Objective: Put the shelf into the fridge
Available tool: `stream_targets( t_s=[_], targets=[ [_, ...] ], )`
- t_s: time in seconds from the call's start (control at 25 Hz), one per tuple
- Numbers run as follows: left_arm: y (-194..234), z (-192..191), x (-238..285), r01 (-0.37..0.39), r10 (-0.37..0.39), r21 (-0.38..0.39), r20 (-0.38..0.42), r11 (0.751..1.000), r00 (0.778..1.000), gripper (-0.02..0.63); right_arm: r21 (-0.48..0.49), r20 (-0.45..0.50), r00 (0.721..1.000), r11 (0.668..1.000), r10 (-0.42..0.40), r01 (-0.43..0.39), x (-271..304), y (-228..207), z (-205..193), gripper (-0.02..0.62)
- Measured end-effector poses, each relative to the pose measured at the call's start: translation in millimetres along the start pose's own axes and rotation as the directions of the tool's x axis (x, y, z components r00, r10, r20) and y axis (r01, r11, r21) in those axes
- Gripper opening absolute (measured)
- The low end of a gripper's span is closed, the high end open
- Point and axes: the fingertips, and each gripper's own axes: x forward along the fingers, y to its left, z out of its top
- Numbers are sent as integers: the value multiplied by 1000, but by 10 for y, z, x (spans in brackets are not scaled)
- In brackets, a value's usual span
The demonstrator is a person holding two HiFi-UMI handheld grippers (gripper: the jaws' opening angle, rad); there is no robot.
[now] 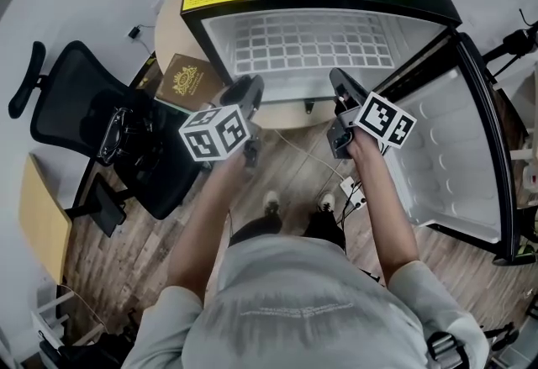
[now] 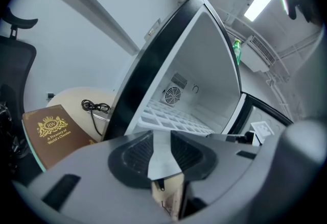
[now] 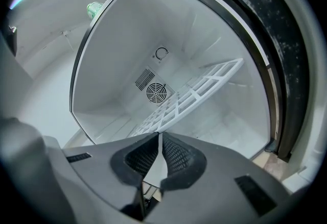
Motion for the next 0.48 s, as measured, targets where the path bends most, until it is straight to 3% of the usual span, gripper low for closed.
stream_targets(
  t_s=[0.48],
  targets=[
    [-2, 46, 86, -18, 18, 3, 24, 1000, 1000, 94, 14, 11, 999, 999, -39, 39, 168, -48, 84, 37]
  ],
)
